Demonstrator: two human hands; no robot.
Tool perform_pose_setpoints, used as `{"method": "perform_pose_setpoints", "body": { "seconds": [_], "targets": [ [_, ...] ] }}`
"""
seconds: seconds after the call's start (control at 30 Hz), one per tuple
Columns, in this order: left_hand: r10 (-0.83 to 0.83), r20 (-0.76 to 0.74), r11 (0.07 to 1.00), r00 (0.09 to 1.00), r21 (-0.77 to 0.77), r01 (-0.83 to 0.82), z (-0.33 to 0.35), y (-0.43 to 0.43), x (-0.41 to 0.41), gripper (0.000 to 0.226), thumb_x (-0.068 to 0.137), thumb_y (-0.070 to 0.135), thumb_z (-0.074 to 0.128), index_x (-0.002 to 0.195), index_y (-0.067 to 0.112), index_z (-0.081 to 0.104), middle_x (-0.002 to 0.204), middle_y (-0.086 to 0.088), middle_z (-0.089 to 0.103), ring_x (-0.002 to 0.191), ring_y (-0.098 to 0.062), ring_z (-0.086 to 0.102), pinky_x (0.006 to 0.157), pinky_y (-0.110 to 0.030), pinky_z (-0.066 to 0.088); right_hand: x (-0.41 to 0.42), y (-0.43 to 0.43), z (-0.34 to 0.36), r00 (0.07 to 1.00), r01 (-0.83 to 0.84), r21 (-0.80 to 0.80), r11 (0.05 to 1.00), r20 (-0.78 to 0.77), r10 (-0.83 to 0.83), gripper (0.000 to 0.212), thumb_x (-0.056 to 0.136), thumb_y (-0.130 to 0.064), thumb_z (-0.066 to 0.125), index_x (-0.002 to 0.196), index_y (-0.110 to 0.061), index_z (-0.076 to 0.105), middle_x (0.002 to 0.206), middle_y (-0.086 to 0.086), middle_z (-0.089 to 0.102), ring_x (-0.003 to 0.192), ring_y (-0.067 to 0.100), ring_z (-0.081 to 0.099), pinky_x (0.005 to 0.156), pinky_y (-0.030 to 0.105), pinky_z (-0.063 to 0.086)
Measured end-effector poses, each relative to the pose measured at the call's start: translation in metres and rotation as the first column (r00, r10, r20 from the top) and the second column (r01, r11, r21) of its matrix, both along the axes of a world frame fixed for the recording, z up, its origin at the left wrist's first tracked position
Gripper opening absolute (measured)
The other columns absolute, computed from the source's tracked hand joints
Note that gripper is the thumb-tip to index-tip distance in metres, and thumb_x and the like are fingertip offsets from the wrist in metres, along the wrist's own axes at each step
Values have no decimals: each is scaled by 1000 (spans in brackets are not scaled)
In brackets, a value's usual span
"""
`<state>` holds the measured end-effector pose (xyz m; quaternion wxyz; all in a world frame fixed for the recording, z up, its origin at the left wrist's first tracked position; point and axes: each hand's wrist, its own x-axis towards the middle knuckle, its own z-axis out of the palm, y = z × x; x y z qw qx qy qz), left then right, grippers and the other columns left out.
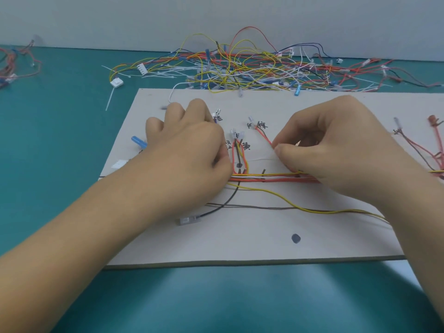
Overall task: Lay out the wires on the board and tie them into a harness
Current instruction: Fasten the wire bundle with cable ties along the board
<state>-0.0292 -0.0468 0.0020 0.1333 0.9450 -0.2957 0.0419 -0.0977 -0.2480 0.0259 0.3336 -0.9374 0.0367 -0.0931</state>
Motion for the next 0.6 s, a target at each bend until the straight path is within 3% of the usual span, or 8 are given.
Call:
{"method": "perform_pose_setpoints", "body": {
  "seconds": [0.2, 0.27, 0.37, 0.43, 0.6],
  "targets": [
    [-145, 61, 987, 988, -63, 149, 8, 6, 6, 22, 90, 43, 44, 79, 30, 59, 132, 15, 42, 113, -13, 29, 78, -30, 13, 2, -1, -4, 999, -35, -40, 999, -10, 35, 15, 81, -17, 75, 71, -29, 77, 55, -27, 62, 49, -2, 55, 47, 5, 38],
    [-222, 30, 961, 975, -160, 224, 14, 8, 6, 14, 81, 43, 52, 75, 31, 58, 126, 22, 54, 112, -8, 34, 80, -31, 18, 3, 1, -5, 998, -56, -58, 997, -18, 56, 15, 81, -19, 76, 71, -30, 77, 59, -27, 64, 53, -2, 57, 51, 6, 39],
    [-349, -55, 888, 936, -340, 311, 18, 7, 4, 6, 75, 32, 65, 71, 29, 63, 103, 23, 73, 106, -7, 53, 96, -37, 33, 4, 6, -7, 997, -82, -85, 993, -18, 81, 15, 81, -19, 75, 71, -30, 77, 60, -28, 64, 56, -1, 58, 53, 7, 39],
    [-393, -130, 856, 910, -412, 311, 18, 8, 5, 4, 74, 27, 67, 70, 29, 67, 89, 17, 76, 95, -13, 62, 88, -38, 46, 4, 8, -8, 996, -94, -100, 991, -15, 93, 14, 81, -18, 75, 72, -29, 78, 54, -30, 60, 57, -3, 57, 53, 6, 38],
    [-446, -239, 819, 863, -497, 285, 12, 11, 14, 3, 76, 30, 68, 73, 30, 70, 80, 0, 76, 69, -15, 62, 66, -40, 54, 3, 10, -8, 994, -110, -102, 989, -7, 109, 13, 82, -16, 75, 74, -26, 79, 49, -31, 55, 56, -7, 56, 51, 4, 37]
  ]
}}
